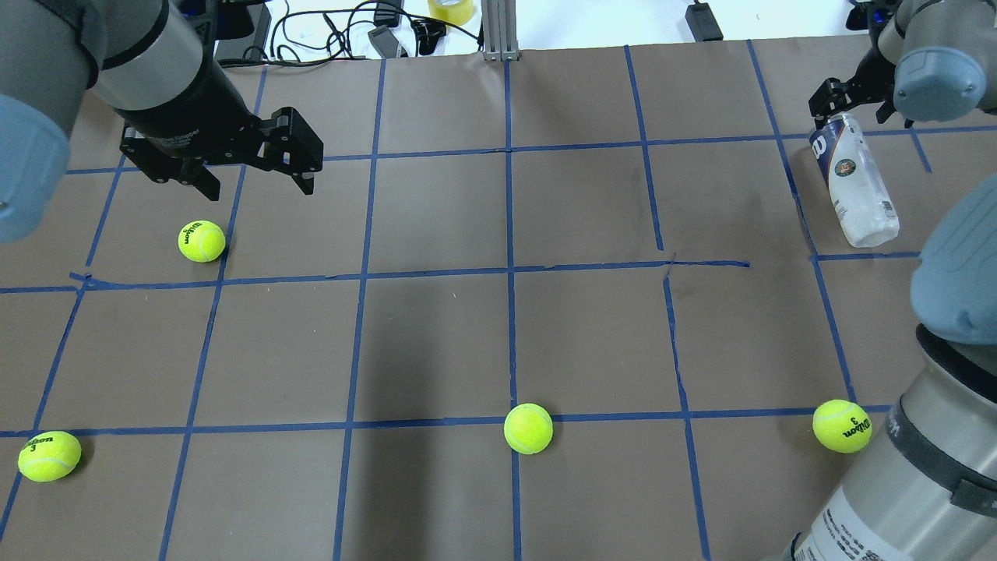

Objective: Lift up tennis ball bucket
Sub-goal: 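Move the right gripper over the upright white tennis ball can, then close the right gripper on the can top and lift it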

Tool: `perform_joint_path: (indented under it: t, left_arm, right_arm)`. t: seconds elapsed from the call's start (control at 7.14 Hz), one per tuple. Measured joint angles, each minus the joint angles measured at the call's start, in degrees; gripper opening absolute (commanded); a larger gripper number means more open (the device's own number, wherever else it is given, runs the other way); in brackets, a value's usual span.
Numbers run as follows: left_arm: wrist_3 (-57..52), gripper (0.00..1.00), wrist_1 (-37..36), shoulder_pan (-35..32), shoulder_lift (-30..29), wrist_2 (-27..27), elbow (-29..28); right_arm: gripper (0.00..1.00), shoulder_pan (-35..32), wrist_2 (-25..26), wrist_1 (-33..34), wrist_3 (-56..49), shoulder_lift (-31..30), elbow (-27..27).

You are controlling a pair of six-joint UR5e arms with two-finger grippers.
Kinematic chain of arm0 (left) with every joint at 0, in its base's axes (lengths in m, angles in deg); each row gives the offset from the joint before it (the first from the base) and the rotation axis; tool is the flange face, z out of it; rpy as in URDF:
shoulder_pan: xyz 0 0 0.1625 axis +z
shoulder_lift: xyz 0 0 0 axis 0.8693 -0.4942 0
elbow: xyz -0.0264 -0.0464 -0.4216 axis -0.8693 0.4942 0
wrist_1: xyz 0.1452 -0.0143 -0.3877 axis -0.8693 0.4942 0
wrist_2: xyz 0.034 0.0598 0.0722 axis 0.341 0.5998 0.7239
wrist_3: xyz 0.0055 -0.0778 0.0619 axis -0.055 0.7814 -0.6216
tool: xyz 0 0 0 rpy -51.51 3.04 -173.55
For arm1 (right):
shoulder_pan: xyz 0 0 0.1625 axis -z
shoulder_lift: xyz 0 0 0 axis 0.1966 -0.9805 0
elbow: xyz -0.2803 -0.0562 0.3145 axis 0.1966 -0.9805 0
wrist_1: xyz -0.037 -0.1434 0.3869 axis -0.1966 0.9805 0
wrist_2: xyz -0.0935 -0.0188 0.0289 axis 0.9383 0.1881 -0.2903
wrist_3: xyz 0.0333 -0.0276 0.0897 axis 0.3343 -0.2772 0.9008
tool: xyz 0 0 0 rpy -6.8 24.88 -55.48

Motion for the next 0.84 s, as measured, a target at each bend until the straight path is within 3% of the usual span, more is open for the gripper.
perform_joint_path:
  t: [0.84]
  left_arm:
    - [0.0,1.00,0.3,0.0,0.1,0.0,0.0]
  right_arm:
    - [1.00,0.7,0.3,4.8,-4.8,5.7,-0.5]
